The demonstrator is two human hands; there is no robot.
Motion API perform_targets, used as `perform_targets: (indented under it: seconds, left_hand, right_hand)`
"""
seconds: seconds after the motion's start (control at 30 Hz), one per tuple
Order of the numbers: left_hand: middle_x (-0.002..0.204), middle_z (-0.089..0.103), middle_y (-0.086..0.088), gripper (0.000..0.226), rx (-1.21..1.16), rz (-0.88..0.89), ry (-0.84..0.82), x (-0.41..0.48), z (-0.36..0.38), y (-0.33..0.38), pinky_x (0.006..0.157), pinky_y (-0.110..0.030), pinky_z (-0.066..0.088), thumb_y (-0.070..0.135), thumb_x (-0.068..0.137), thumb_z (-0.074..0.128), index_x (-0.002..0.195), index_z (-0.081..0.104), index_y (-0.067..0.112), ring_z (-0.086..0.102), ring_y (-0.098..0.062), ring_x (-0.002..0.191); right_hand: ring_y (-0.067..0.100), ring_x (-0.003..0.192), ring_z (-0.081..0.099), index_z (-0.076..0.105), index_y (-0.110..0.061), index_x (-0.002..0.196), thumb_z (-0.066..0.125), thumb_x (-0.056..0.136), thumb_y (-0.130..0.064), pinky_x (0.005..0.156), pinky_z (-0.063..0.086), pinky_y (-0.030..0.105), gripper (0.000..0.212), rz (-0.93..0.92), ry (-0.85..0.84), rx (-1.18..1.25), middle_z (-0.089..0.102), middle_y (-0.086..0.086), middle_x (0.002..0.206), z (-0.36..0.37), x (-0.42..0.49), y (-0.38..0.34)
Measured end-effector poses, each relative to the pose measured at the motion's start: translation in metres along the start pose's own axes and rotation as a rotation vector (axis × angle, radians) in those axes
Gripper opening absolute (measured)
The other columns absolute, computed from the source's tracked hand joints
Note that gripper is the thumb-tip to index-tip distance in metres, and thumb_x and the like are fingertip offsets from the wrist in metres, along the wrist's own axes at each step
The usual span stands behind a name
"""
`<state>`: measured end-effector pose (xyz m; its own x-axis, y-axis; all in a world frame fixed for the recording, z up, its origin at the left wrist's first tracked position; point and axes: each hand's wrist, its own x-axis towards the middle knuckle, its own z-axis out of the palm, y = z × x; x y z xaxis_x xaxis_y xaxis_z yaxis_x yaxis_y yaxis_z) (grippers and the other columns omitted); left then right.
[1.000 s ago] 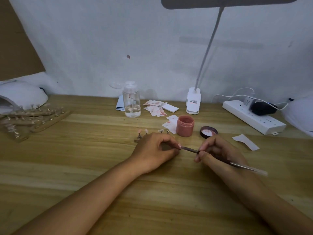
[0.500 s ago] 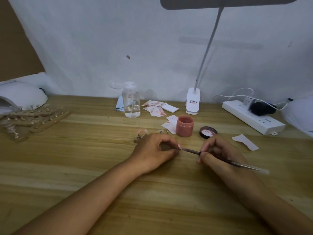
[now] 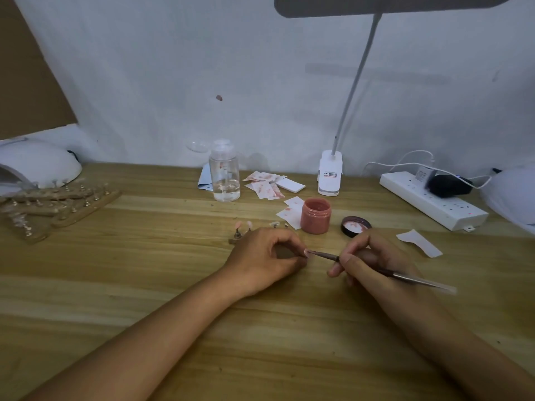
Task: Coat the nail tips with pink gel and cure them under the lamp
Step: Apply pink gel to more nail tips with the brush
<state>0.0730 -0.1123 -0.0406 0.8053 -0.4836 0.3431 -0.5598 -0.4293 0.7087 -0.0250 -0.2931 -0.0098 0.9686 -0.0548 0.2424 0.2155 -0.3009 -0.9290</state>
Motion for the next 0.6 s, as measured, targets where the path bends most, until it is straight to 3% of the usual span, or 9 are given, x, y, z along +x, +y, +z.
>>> perform_targets:
  seconds: [0.23, 0.37, 0.53, 0.6]
  left_hand:
    - [0.057, 0.056, 0.037, 0.016, -0.002, 0.001, -0.015, -0.0002, -0.0013, 0.0014, 0.049, 0.0, 0.029, 0.014, 0.082, 0.079, 0.081, 0.072, 0.029, 0.047, 0.022, 0.051]
    - [0.058, 0.057, 0.036, 0.019, 0.0, 0.001, -0.02, -0.0002, -0.0012, 0.0004, 0.049, -0.001, 0.03, 0.012, 0.082, 0.077, 0.08, 0.071, 0.03, 0.047, 0.021, 0.052]
    - [0.063, 0.06, 0.035, 0.012, -0.018, -0.006, -0.019, 0.0004, -0.0003, -0.0013, 0.049, -0.003, 0.03, 0.012, 0.082, 0.077, 0.085, 0.075, 0.024, 0.049, 0.02, 0.052]
    - [0.064, 0.061, 0.033, 0.013, -0.033, -0.006, -0.018, 0.0005, -0.0003, -0.0016, 0.049, -0.003, 0.031, 0.012, 0.082, 0.078, 0.084, 0.075, 0.024, 0.049, 0.02, 0.053]
  right_hand:
    - [0.009, 0.065, 0.058, 0.056, -0.005, 0.09, 0.06, 0.092, -0.008, 0.066, 0.047, 0.027, 0.004, -0.003, -0.015, -0.039, 0.075, 0.003, 0.08, 0.0002, -0.0014, -0.0018]
    - [-0.002, 0.065, 0.06, 0.056, -0.005, 0.088, 0.06, 0.091, -0.004, 0.064, 0.045, 0.015, 0.004, -0.009, -0.017, -0.055, 0.074, 0.004, 0.078, 0.0006, -0.0005, -0.0002]
    - [0.014, 0.069, 0.064, 0.057, -0.003, 0.087, 0.06, 0.088, 0.001, 0.066, 0.046, 0.022, 0.005, -0.002, -0.004, -0.033, 0.072, 0.009, 0.074, -0.0001, -0.0004, 0.0013]
    - [0.013, 0.068, 0.064, 0.057, -0.002, 0.087, 0.06, 0.088, 0.002, 0.064, 0.046, 0.02, 0.005, -0.006, -0.004, -0.034, 0.072, 0.01, 0.073, -0.001, 0.0001, 0.0012]
